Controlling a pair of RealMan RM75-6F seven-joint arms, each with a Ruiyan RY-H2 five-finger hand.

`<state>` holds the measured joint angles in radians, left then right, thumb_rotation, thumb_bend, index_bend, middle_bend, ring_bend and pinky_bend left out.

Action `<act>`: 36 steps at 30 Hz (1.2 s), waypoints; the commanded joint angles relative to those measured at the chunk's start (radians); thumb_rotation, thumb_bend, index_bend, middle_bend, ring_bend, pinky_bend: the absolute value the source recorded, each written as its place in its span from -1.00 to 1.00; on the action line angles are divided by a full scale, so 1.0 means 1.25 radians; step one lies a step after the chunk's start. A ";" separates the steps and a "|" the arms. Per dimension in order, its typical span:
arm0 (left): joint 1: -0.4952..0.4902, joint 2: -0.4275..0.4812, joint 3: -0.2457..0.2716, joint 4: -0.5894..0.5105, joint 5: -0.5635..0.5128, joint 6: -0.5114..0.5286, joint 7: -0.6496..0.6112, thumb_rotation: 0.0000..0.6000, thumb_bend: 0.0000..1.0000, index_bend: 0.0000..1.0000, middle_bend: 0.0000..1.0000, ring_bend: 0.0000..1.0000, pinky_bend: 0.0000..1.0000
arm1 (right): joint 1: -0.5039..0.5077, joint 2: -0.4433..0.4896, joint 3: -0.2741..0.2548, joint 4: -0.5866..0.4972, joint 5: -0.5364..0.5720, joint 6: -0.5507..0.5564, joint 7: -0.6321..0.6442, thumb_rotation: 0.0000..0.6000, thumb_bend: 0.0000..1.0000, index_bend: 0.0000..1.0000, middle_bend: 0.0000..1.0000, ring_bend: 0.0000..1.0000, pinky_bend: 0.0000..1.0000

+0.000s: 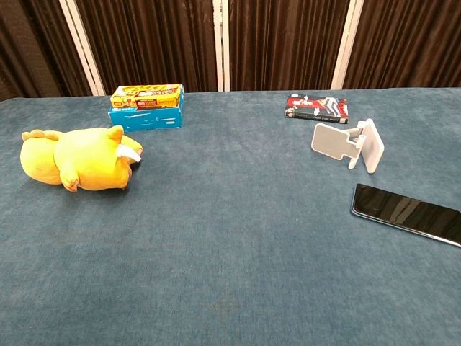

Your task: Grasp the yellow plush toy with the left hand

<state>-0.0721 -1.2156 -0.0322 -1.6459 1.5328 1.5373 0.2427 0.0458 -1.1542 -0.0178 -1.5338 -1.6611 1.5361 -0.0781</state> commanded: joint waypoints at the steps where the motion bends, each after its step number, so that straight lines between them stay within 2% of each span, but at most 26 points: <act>1: 0.001 0.000 0.000 -0.001 0.000 0.002 0.000 1.00 -1.00 -1.00 -1.00 -1.00 -1.00 | 0.000 0.000 -0.001 0.000 -0.002 0.000 0.000 1.00 -0.68 -1.00 -1.00 -1.00 -1.00; 30: -0.001 0.001 -0.001 -0.001 -0.001 -0.003 -0.007 1.00 -0.99 -1.00 -1.00 -1.00 -1.00 | 0.002 0.002 -0.006 -0.007 0.000 -0.011 -0.011 1.00 -0.69 -1.00 -1.00 -1.00 -1.00; 32: -0.002 0.000 -0.001 0.000 -0.002 -0.006 -0.007 1.00 -0.86 -1.00 -1.00 -1.00 -1.00 | 0.002 0.002 -0.006 -0.007 0.001 -0.012 -0.009 1.00 -0.69 -1.00 -1.00 -1.00 -1.00; 33: -0.003 0.000 -0.001 0.001 -0.004 -0.009 -0.006 1.00 -0.71 -1.00 -1.00 -1.00 -1.00 | 0.002 0.002 -0.005 -0.007 0.002 -0.013 -0.008 1.00 -0.69 -1.00 -1.00 -1.00 -1.00; 36: -0.005 -0.001 -0.001 0.002 -0.006 -0.013 -0.004 1.00 0.16 -1.00 -1.00 -1.00 -1.00 | 0.003 0.003 -0.005 -0.008 0.003 -0.014 -0.007 1.00 -0.69 -1.00 -1.00 -1.00 -1.00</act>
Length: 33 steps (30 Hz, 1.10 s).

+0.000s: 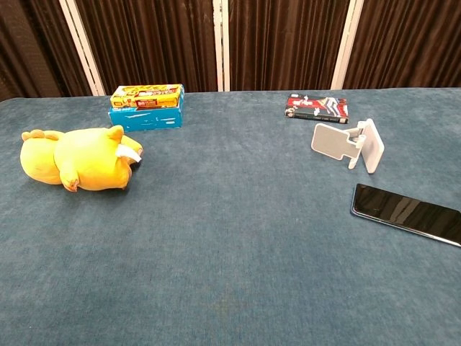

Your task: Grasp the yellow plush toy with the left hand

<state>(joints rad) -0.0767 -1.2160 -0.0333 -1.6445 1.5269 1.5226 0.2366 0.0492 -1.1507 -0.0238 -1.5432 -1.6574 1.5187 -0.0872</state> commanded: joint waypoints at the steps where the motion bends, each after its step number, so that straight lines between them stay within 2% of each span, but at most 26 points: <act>1: -0.003 -0.003 -0.002 0.003 -0.001 -0.002 0.003 1.00 0.50 -1.00 -1.00 -1.00 -1.00 | 0.001 0.000 0.000 0.000 0.001 -0.002 0.001 1.00 -0.69 -1.00 -1.00 -1.00 -1.00; 4: -0.012 -0.012 -0.007 0.010 0.003 -0.007 0.006 1.00 0.93 -1.00 -1.00 -1.00 -1.00 | 0.001 0.001 -0.001 -0.001 0.000 -0.002 0.001 1.00 -0.69 -1.00 -1.00 -1.00 -1.00; 5: -0.020 -0.016 -0.010 0.012 0.003 -0.017 0.006 1.00 0.99 -1.00 -1.00 -1.00 -1.00 | 0.001 0.003 0.000 -0.002 0.000 -0.001 0.002 1.00 -0.69 -1.00 -1.00 -1.00 -1.00; 15: -0.127 -0.050 -0.043 0.049 0.004 -0.143 0.042 1.00 1.00 -1.00 -1.00 -1.00 -1.00 | -0.002 0.011 0.003 -0.007 0.001 0.009 0.017 1.00 -0.69 -1.00 -1.00 -1.00 -1.00; 20: -0.186 -0.085 -0.081 0.082 -0.051 -0.215 0.064 1.00 1.00 -1.00 -1.00 -1.00 -1.00 | -0.002 0.014 0.002 -0.008 0.002 0.007 0.024 1.00 -0.69 -1.00 -1.00 -1.00 -1.00; 30: -0.278 -0.134 -0.130 0.141 -0.136 -0.320 0.087 1.00 1.00 -1.00 -1.00 -1.00 -1.00 | -0.001 0.018 0.005 -0.008 0.010 0.003 0.034 1.00 -0.69 -1.00 -1.00 -1.00 -1.00; 33: -0.315 -0.172 -0.143 0.190 -0.161 -0.352 0.105 1.00 1.00 -1.00 -1.00 -1.00 -1.00 | 0.000 0.019 0.007 -0.006 0.015 0.002 0.041 1.00 -0.69 -1.00 -1.00 -1.00 -1.00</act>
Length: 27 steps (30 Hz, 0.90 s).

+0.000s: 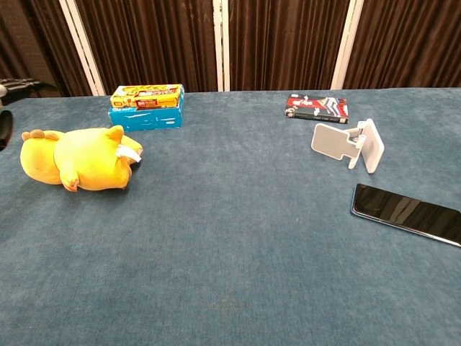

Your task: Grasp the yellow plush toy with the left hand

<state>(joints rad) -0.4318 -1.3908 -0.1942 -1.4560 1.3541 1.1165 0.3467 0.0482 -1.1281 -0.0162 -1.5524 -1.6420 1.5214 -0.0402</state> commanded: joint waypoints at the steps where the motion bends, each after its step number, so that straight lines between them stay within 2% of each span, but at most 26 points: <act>1: -0.039 -0.044 -0.017 0.053 -0.030 -0.032 0.023 1.00 1.00 -1.00 -1.00 -1.00 -1.00 | 0.001 0.001 0.002 0.002 0.004 -0.001 0.006 1.00 -0.69 -1.00 -1.00 -1.00 -1.00; 19: -0.109 -0.169 -0.007 0.222 -0.119 -0.105 0.068 1.00 1.00 -1.00 -1.00 -1.00 -1.00 | 0.009 0.006 0.011 0.013 0.029 -0.021 0.040 1.00 -0.69 -1.00 -1.00 -1.00 -1.00; 27: -0.116 -0.186 0.011 0.249 -0.126 -0.121 0.047 1.00 1.00 -1.00 -1.00 -1.00 -1.00 | 0.011 0.003 0.011 0.015 0.029 -0.026 0.036 1.00 -0.69 -1.00 -1.00 -1.00 -1.00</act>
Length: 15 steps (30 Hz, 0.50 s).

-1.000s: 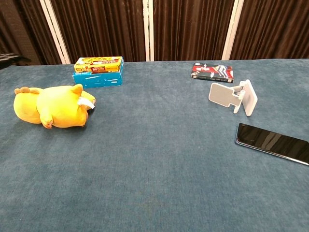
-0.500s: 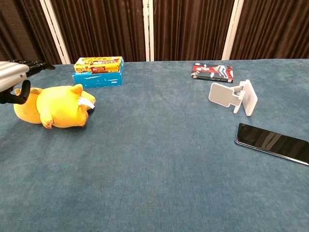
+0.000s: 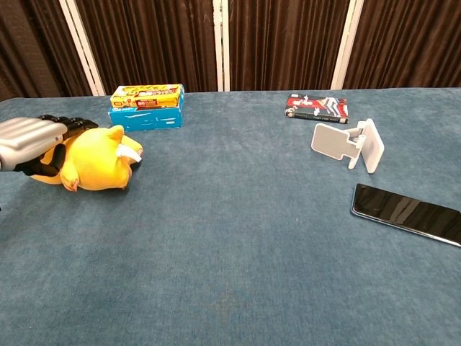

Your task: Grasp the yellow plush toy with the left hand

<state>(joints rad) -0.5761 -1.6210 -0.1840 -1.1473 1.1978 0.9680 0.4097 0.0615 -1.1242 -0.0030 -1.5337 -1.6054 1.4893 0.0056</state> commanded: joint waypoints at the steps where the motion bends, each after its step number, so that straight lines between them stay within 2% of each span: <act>1: -0.001 -0.003 0.006 0.003 -0.001 -0.004 -0.006 1.00 1.00 -1.00 -1.00 -1.00 -1.00 | 0.000 -0.001 0.000 0.000 0.000 0.000 -0.001 1.00 -0.69 -1.00 -1.00 -1.00 -1.00; 9: -0.005 -0.029 0.032 0.005 0.001 -0.006 0.004 1.00 1.00 -1.00 -1.00 -1.00 -1.00 | -0.001 0.000 0.000 -0.003 -0.003 0.005 -0.003 1.00 -0.69 -1.00 -1.00 -1.00 -1.00; 15: -0.007 -0.041 0.052 -0.018 0.035 0.027 0.023 1.00 1.00 -1.00 -1.00 -1.00 -1.00 | -0.001 -0.001 0.000 -0.003 -0.002 0.005 -0.004 1.00 -0.69 -1.00 -1.00 -1.00 -1.00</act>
<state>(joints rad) -0.5846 -1.6696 -0.1252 -1.1610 1.2325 0.9917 0.4330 0.0602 -1.1249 -0.0032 -1.5373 -1.6085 1.4954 0.0009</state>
